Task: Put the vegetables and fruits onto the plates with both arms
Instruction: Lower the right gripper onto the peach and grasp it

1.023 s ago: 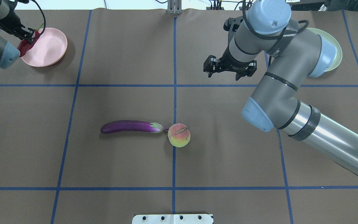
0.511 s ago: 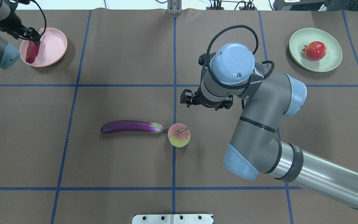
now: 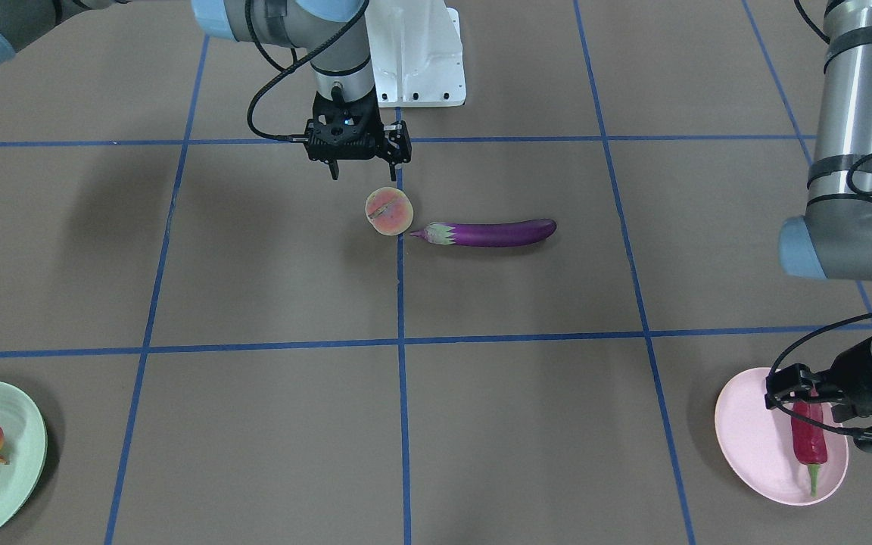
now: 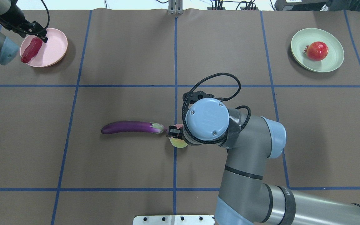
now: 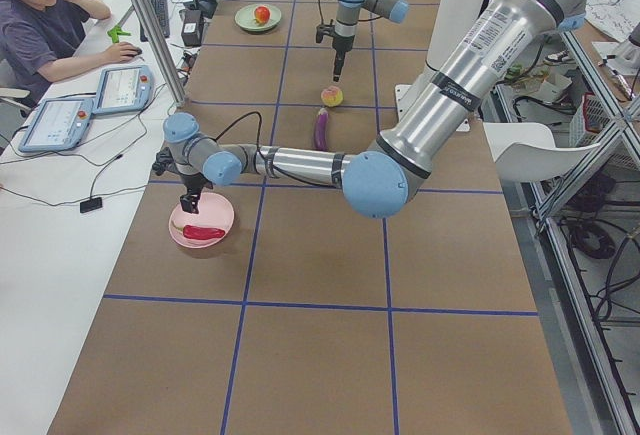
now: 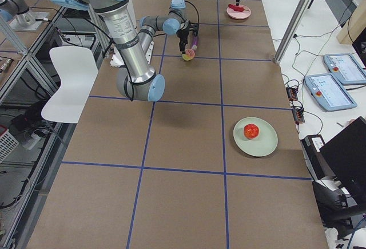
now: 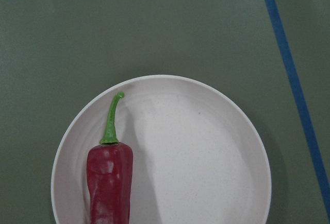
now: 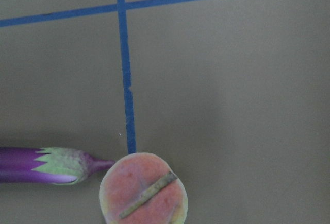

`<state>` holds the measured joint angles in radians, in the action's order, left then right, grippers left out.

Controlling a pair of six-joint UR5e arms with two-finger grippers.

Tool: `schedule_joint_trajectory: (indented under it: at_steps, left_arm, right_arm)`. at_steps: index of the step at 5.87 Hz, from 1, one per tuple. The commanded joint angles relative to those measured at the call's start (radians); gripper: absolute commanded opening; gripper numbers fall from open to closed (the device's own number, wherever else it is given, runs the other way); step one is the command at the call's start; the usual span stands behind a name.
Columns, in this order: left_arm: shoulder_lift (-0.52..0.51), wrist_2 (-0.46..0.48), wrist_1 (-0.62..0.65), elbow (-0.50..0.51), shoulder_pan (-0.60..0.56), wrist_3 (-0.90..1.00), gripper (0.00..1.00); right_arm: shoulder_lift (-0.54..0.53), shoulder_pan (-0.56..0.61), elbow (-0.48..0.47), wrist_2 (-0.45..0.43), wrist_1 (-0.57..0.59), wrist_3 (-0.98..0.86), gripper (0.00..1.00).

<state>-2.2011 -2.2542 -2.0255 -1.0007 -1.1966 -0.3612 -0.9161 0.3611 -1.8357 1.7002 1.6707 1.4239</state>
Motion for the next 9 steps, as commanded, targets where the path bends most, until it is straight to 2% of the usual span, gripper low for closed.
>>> schedule_joint_trajectory:
  at_steps: [1,4,7,8,9]
  left_arm:
    - [0.004,-0.004,-0.001,-0.016,-0.001,-0.002,1.0]
    - [0.004,-0.004,-0.001,-0.018,0.0,-0.002,1.0]
    - [0.006,-0.002,-0.001,-0.018,0.002,-0.024,1.0]
    - [0.006,-0.002,-0.002,-0.018,0.002,-0.027,1.0]
    - [0.006,-0.002,-0.002,-0.018,0.002,-0.027,1.0]
  right_arm:
    - [0.023,-0.025,0.071,-0.022,-0.005,0.006,0.99]
    - [0.103,-0.025,0.234,-0.03,-0.081,0.003,0.99]
    - [0.091,-0.024,0.242,-0.031,-0.075,-0.016,0.98]
    - [0.092,-0.022,0.24,-0.04,-0.074,-0.022,0.63]
    - [0.091,-0.001,0.236,-0.031,-0.071,-0.028,0.01]
